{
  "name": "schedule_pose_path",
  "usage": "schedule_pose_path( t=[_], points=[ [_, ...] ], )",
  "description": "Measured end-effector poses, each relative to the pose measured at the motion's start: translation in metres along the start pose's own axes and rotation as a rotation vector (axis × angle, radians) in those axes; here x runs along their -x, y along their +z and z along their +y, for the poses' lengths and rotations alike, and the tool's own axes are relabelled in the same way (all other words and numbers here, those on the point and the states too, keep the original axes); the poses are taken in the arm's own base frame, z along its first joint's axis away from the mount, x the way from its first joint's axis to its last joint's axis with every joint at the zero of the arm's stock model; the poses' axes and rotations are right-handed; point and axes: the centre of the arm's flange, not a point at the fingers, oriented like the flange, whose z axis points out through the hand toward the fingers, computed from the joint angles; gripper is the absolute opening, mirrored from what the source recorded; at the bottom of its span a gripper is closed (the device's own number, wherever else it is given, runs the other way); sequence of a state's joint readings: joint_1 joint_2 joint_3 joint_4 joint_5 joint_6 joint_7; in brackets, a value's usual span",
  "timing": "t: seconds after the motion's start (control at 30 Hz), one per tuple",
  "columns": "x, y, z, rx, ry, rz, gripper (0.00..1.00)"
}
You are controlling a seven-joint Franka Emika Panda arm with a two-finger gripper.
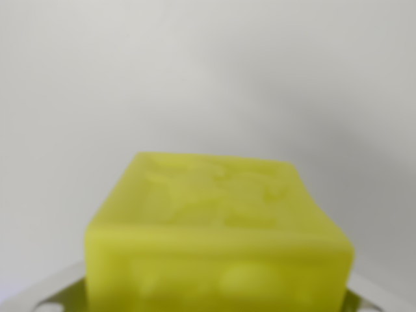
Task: Pick yellow cube
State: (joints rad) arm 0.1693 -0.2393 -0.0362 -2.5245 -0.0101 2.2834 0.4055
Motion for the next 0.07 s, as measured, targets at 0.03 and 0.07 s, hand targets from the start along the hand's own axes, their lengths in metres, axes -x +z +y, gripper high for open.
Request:
schedule_pose_path(
  t=[0.03,0.07],
  points=[
    [0.0,0.0,0.0,0.0,0.0,0.0,0.0],
    [0.0,0.0,0.0,0.0,0.0,0.0,0.0]
  ],
)
